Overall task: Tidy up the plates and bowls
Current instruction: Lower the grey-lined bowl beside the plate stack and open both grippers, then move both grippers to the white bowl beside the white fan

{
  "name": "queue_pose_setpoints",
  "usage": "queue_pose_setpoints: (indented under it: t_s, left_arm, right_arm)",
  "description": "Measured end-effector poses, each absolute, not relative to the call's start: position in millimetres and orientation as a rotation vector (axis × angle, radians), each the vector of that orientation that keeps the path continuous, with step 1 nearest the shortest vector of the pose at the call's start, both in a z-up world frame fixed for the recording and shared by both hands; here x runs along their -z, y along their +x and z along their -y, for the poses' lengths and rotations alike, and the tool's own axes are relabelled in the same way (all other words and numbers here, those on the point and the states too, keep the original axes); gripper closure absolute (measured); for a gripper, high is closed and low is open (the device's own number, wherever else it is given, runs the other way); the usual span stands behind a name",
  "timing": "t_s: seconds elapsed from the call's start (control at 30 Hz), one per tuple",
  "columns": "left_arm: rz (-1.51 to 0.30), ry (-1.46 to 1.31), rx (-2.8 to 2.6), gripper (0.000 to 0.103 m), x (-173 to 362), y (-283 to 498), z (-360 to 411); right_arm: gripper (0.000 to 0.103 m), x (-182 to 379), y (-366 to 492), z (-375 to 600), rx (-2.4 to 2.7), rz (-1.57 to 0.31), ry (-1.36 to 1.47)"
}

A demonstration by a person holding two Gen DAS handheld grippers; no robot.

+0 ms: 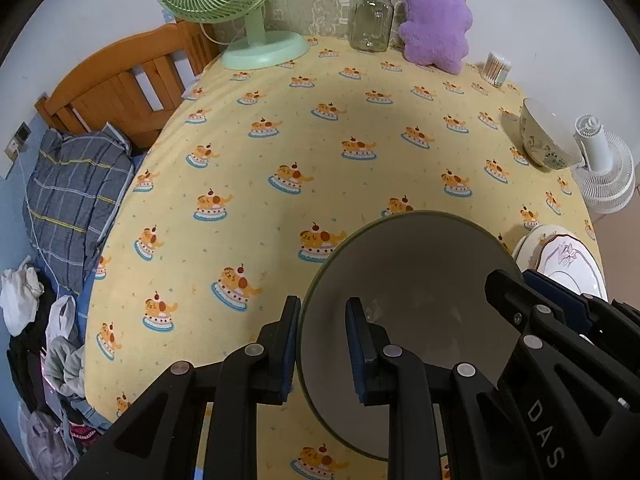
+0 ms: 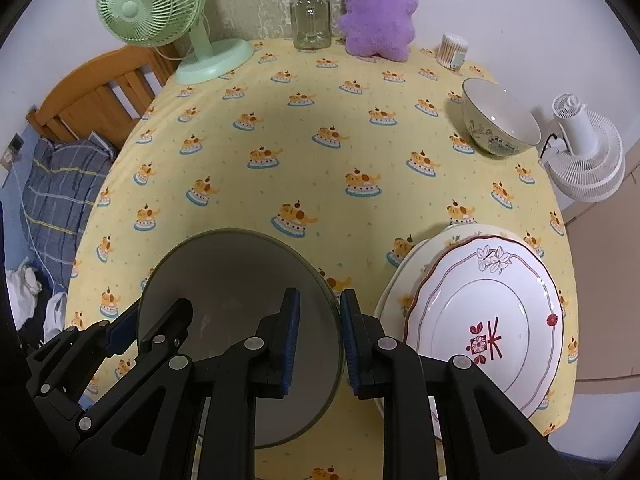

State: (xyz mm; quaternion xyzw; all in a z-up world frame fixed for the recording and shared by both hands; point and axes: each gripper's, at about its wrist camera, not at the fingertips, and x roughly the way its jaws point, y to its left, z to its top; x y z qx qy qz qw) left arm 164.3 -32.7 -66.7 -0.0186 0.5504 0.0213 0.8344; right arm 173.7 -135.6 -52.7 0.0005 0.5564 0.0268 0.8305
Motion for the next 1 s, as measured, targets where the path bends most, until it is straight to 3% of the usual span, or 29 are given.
queue_pose_setpoints:
  t_s: [0.33,0.6,0.67,0.73,0.8,0.87,1.0]
  left_arm:
    - [-1.157,-0.029,-0.047,0.083,69,167,36]
    - [-1.165,-0.043,-0.033,0.062,63,158,40]
    - [-1.156,-0.022,-0.018,0.044,58,155,42]
    - [-1.139,-0.009,0.008,0.035,52,153,42]
    - [-1.120,0.002,0.029,0.028,46,150,41]
    - [-1.105,0.013,0.057,0.023,41,150,40]
    - [-1.072,0.032,0.111,0.022,27,147,39]
  right_arm:
    - [0.078,56,175,139,-0.054,-1.166,0.014]
    - [0.075,54,169,145,-0.090,-1.165,0.046]
    - [0.074,52,167,145,-0.092,-1.166,0.056]
    - [0.064,46,163,146,-0.081,-1.150,0.053]
    - [0.041,41,158,146,-0.076,-1.134,0.069]
    - [0.039,34,154,147,-0.046,-1.113,0.072]
    - [0.035,21,147,150,0.004,-1.080,0.101]
